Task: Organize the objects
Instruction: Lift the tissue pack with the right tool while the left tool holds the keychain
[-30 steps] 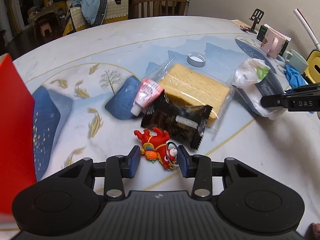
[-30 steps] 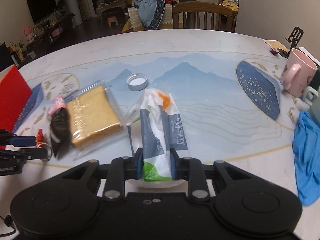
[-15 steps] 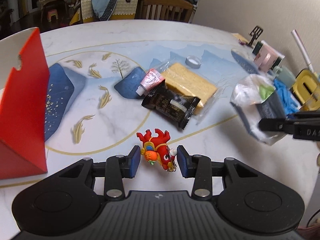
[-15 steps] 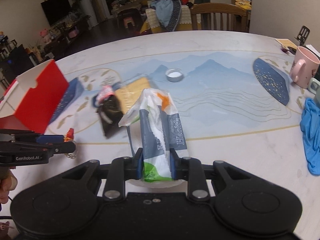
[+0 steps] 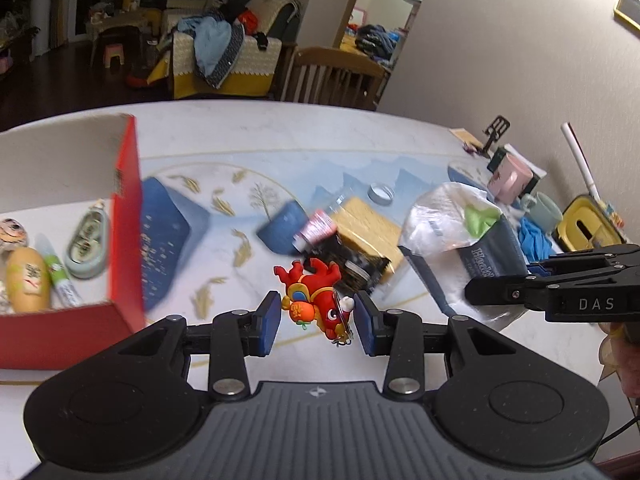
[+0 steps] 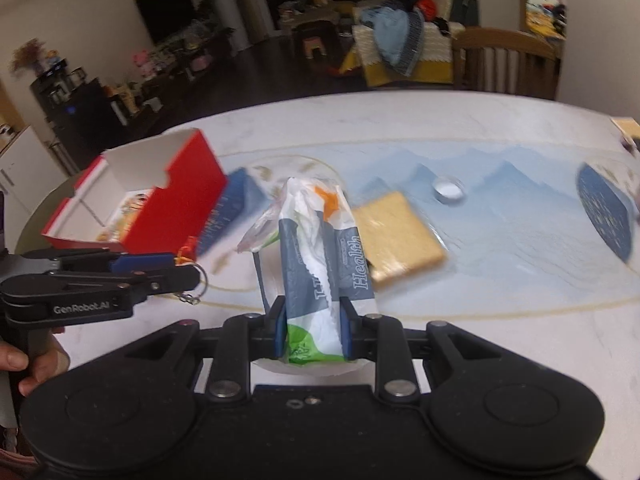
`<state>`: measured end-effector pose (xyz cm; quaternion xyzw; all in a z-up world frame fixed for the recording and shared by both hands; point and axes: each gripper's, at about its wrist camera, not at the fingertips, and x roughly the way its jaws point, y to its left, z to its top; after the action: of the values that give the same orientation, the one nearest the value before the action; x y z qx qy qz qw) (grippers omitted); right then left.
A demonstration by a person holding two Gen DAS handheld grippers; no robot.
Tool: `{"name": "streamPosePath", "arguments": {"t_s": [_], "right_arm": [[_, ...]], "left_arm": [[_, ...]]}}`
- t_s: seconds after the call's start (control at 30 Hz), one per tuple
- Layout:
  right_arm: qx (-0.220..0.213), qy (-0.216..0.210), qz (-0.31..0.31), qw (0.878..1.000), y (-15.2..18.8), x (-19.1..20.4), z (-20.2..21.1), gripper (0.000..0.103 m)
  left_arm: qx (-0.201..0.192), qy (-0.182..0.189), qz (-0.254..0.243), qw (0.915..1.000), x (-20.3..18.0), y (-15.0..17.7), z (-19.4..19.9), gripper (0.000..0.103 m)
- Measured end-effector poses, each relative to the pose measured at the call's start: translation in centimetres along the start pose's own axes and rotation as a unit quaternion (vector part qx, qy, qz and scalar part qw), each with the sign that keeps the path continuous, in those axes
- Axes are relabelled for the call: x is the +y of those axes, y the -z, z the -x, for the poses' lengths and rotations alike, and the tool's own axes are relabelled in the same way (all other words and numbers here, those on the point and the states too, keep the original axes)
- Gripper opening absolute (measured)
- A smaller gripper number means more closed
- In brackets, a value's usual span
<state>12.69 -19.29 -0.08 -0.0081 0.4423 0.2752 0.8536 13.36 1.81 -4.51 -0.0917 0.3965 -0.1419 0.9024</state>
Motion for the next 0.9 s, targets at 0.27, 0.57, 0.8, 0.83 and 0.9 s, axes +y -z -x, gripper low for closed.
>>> {"name": "streamPosePath", "arguments": {"t_s": [0.27,0.57,0.8,0.83,0.9], "right_arm": [[-0.008,-0.012,0.044,0.999,-3.3,5.0,-1.1,0.025],[-0.013,0.009,0.058,0.998,-4.0,6.5,-1.2,0.026],[-0.007,0.027,0.039,0.999,-1.9,5.5,-0.8,0.026],[-0.006,0.029,0.036,0.999,-1.6,5.2,-0.7,0.026],[-0.004,0.031,0.031,0.999,-0.9,4.8,-0.5,0.026]], "left_arm": [[-0.04,-0.014,0.014,0.999,3.7,-0.9,3.7,0.038],[0.005,0.033,-0.047,0.9983,5.1,0.5,4.2,0.039],[0.071,0.033,-0.096,0.9923,3.0,4.1,1.4,0.062],[0.082,0.03,-0.1,0.9911,2.9,4.6,0.9,0.062],[0.1,0.02,-0.104,0.9894,2.7,5.6,0.0,0.062]]}}
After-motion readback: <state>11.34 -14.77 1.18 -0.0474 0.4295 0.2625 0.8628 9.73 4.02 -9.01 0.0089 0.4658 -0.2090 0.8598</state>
